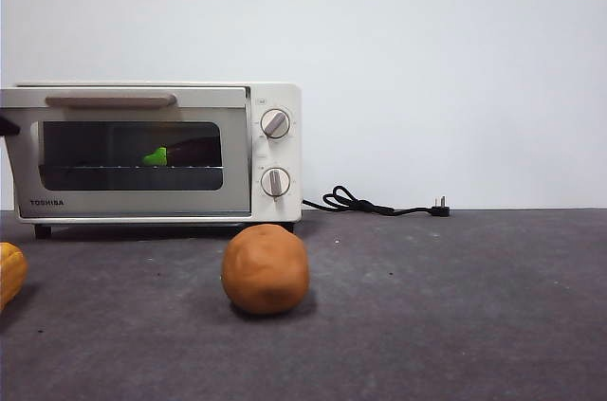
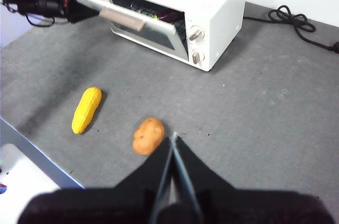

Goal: Take the eggplant from the table,put the eggplant in the oven

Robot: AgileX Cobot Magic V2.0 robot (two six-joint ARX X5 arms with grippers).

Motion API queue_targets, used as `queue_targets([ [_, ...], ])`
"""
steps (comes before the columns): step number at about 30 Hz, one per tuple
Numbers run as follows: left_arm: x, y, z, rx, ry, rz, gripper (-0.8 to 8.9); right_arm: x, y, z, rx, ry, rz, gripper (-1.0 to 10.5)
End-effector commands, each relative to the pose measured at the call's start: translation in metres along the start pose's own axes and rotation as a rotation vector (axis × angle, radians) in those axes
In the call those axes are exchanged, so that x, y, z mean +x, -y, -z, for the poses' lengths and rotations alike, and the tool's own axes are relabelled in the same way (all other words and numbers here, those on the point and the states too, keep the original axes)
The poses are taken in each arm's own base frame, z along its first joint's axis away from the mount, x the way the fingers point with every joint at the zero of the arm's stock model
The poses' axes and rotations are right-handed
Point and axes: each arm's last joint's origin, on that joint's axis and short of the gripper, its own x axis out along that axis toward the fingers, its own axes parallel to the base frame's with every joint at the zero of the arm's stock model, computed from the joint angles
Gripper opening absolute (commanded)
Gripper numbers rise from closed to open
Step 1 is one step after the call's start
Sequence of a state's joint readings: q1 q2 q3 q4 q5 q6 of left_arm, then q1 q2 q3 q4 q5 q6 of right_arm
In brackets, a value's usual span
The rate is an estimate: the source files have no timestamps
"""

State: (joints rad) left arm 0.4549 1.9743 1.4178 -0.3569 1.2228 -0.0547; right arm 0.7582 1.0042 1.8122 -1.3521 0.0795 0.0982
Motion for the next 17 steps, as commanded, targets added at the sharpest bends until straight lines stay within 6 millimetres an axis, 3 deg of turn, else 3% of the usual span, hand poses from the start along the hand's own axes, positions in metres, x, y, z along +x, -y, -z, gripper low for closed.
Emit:
queue_targets([
  [1, -0.001, 0.007, -0.010, 0.033, 0.012, -0.001, -0.06, 0.001, 0.000, 0.002, 0.008, -0.022, 0.000, -0.1],
  [7, -0.005, 0.020, -0.027, 0.037, 0.031, -0.005, -0.06, 0.003, 0.000, 0.001, 0.007, -0.028, 0.001, -0.1],
  [17, -0.015, 0.053, -0.037, 0.099, 0.052, -0.003, -0.06, 0.003, 0.000, 0.001, 0.007, -0.028, 0.001, -0.1],
])
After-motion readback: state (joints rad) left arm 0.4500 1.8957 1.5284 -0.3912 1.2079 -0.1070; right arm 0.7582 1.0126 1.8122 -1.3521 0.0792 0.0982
